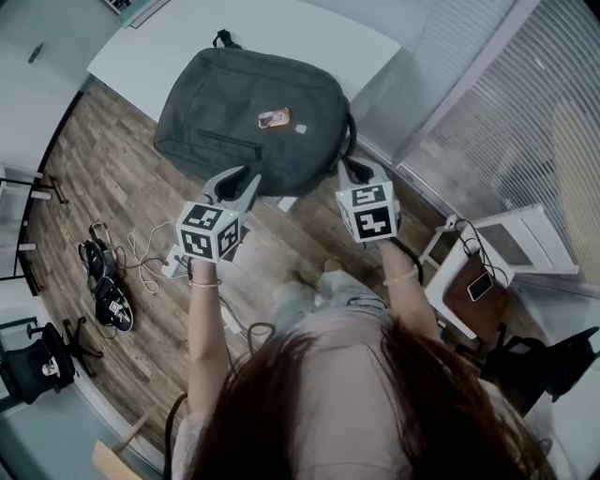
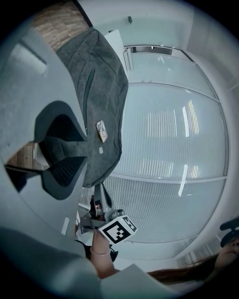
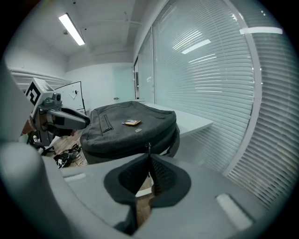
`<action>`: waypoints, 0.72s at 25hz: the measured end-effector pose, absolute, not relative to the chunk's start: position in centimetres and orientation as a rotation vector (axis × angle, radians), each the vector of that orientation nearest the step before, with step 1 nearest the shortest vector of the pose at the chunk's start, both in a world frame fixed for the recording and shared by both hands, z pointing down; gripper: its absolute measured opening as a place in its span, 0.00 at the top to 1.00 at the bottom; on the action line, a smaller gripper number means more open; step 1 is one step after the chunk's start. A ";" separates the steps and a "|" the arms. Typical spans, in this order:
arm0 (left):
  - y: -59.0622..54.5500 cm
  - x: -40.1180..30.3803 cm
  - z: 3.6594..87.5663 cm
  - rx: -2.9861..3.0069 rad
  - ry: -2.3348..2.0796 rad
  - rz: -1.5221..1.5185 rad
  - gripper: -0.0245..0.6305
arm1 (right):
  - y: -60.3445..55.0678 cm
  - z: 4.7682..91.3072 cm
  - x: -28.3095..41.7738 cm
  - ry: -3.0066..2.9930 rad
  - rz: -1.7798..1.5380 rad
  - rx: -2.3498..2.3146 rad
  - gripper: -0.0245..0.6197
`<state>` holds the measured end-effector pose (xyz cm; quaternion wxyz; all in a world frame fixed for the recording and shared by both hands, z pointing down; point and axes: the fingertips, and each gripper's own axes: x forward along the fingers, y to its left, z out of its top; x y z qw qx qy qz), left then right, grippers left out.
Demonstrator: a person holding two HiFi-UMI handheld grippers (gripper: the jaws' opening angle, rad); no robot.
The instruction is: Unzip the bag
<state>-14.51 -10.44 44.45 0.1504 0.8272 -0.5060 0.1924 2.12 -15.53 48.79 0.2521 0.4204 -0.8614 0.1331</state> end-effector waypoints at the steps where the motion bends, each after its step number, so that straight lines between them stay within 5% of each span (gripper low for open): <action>1: -10.4 -13.8 44.3 2.383 -1.444 0.550 0.79 | -15.5 48.7 2.0 -2.347 0.366 1.134 0.94; 18: -12.0 -4.1 43.7 2.432 -1.322 0.715 0.73 | -15.4 48.4 2.0 -2.405 0.340 1.030 0.94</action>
